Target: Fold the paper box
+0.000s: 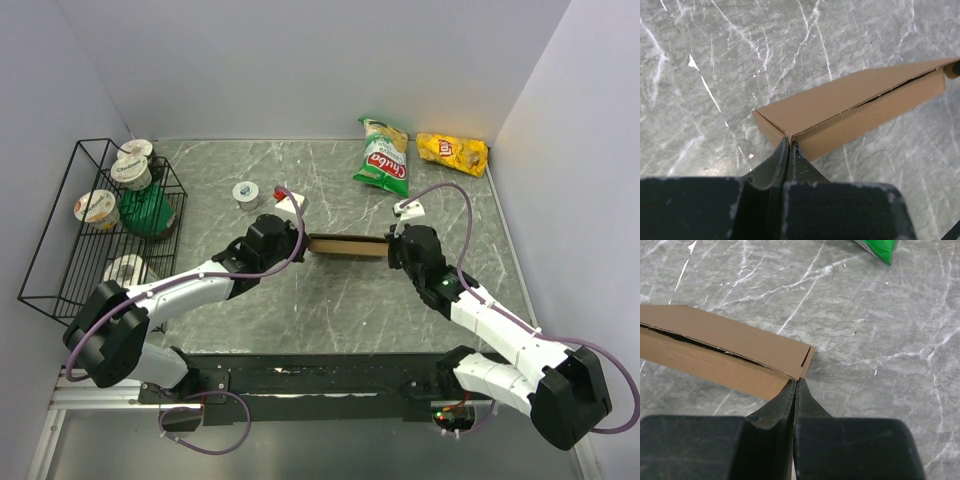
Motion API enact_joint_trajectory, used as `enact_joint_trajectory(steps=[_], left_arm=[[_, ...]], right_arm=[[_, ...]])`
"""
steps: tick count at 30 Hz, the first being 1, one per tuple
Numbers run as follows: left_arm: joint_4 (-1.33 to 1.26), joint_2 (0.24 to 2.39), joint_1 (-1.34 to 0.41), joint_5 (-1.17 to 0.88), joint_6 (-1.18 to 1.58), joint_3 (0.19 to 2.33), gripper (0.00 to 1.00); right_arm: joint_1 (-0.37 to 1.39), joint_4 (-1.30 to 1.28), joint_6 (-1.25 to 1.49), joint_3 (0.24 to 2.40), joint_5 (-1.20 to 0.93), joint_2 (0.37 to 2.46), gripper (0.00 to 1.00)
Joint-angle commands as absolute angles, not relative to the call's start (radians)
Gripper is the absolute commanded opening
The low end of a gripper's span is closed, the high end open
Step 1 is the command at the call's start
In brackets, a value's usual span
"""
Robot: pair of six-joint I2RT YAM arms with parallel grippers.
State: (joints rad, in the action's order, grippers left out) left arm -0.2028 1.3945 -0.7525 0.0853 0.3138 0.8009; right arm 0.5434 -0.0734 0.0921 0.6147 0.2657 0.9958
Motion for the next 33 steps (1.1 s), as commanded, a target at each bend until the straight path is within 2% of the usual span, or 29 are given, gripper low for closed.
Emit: enact_joint_trajectory(steps=[1,17,27,33], left_arm=[[-0.282,1.43,-0.776,-0.014,0.425,0.775,0.01],[-0.403,1.473,-0.775,0.087,0.309,0.746,0.01],[-0.357,1.539,-0.775,0.132,0.241,0.805,0.01],[-0.27,1.529,-0.773,0.077,0.261,0.874,0.01]], right_arm=[[0.586,-0.011,0.152,0.609,0.172,1.003,0.0],[0.588,-0.093,0.205,0.704,0.149,1.086,0.0],[0.575,-0.152,0.219,0.801,0.155,1.166,0.0],[0.552,-0.181,0.219,0.88,0.1,1.212,0.0]])
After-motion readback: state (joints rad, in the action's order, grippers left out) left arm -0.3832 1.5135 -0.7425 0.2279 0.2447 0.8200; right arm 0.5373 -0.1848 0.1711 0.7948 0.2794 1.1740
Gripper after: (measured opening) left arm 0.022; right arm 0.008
